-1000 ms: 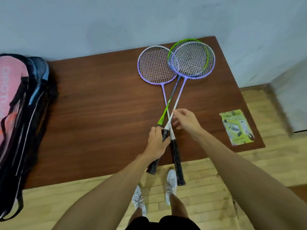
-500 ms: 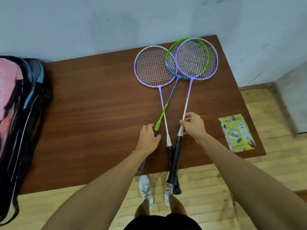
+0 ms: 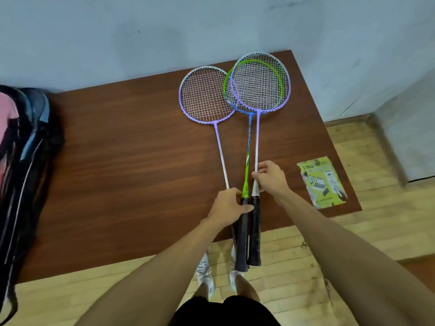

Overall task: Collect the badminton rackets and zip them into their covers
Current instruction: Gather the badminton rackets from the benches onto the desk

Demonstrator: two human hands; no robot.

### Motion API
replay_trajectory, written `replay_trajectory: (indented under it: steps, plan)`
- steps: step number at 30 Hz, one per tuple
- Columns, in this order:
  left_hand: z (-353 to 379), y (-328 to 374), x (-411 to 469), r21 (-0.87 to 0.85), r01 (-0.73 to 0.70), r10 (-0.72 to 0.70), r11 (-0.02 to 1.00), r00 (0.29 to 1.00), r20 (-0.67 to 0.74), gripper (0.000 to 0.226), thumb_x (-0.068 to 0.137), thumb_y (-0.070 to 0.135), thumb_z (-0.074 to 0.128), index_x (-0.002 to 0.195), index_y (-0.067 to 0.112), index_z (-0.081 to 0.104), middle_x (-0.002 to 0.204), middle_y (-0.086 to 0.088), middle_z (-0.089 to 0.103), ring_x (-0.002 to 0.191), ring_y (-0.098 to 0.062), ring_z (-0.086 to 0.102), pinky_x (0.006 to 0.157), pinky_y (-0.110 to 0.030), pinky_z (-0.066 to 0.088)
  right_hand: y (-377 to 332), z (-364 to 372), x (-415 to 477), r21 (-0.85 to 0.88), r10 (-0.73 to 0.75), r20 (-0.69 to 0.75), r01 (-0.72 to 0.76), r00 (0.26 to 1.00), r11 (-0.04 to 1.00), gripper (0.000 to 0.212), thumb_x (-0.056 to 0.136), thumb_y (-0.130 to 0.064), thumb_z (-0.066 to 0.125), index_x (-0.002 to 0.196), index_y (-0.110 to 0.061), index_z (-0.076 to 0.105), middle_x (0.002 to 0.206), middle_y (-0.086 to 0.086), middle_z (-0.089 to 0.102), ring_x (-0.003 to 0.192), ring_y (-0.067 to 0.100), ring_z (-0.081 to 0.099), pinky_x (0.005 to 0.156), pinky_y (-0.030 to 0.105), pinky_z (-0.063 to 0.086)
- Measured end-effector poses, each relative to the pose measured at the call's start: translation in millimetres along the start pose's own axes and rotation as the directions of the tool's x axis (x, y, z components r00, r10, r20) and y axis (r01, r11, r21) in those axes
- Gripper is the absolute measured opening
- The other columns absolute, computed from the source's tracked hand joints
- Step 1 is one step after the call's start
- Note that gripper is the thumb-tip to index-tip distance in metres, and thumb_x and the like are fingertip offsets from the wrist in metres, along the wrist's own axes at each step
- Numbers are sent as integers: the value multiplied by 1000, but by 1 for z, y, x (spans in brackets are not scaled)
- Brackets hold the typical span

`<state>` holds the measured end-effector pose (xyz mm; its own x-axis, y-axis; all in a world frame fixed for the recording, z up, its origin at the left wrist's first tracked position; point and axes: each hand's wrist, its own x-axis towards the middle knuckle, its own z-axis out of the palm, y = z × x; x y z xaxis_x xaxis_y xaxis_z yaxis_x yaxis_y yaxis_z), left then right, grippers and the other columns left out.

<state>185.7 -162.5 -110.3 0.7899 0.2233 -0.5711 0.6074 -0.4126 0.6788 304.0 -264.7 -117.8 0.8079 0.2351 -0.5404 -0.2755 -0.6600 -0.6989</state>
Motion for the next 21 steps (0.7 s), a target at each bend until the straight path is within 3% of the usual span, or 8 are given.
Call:
replay_trajectory:
  steps: [2, 6, 9, 13, 17, 21]
  plan:
    - [9, 3, 0, -32, -9, 9, 999, 1000, 20, 17, 84, 29, 70, 89, 15, 60, 84, -7, 64, 77, -27, 64, 69, -40, 51, 4, -4, 2, -3, 20, 0, -20, 1000, 1000, 22, 88, -16, 63, 108, -12, 56, 100, 4, 61, 91, 23, 64, 70, 39, 60]
    - [19, 8, 0, -76, 0, 0, 997, 1000, 2, 22, 89, 33, 63, 97, 13, 62, 87, -3, 61, 81, -21, 57, 63, -28, 39, 7, -7, 10, -33, 13, 49, -12, 999, 999, 17, 86, -23, 67, 100, -17, 60, 93, 2, 65, 86, 20, 67, 70, 39, 60]
    - [20, 10, 6, -101, -11, 12, 995, 1000, 13, 24, 86, 27, 68, 103, 11, 63, 83, 4, 58, 80, -17, 55, 63, -24, 42, 7, -5, 14, -50, -1, 63, 4, 998, 999, 16, 84, -21, 69, 96, -12, 69, 85, 4, 71, 78, 18, 69, 67, 38, 60]
    - [13, 12, 11, -138, 1, 1, 990, 1000, 15, 27, 81, 18, 73, 105, 9, 65, 91, -4, 65, 81, -22, 59, 80, -42, 52, 2, -6, 11, -58, -55, 76, 60, 996, 997, 4, 84, -20, 69, 85, -20, 65, 83, 2, 72, 79, 18, 67, 77, 41, 58]
    - [5, 12, 4, -137, -35, 32, 990, 999, -23, 23, 80, 17, 73, 100, 9, 67, 89, -11, 69, 82, -32, 64, 78, -48, 54, -14, -6, 4, -110, -120, 81, 129, 989, 986, 4, 84, -21, 69, 83, -20, 65, 82, 2, 70, 82, 22, 67, 78, 43, 57]
    - [-12, 7, -6, -164, -42, 25, 986, 994, -109, 24, 76, 18, 75, 99, 15, 68, 87, -7, 69, 80, -32, 64, 76, -48, 55, -36, 7, -2, -116, -170, 107, 182, 980, 976, 8, 84, -21, 68, 89, -14, 68, 87, 4, 72, 83, 21, 69, 81, 42, 56]
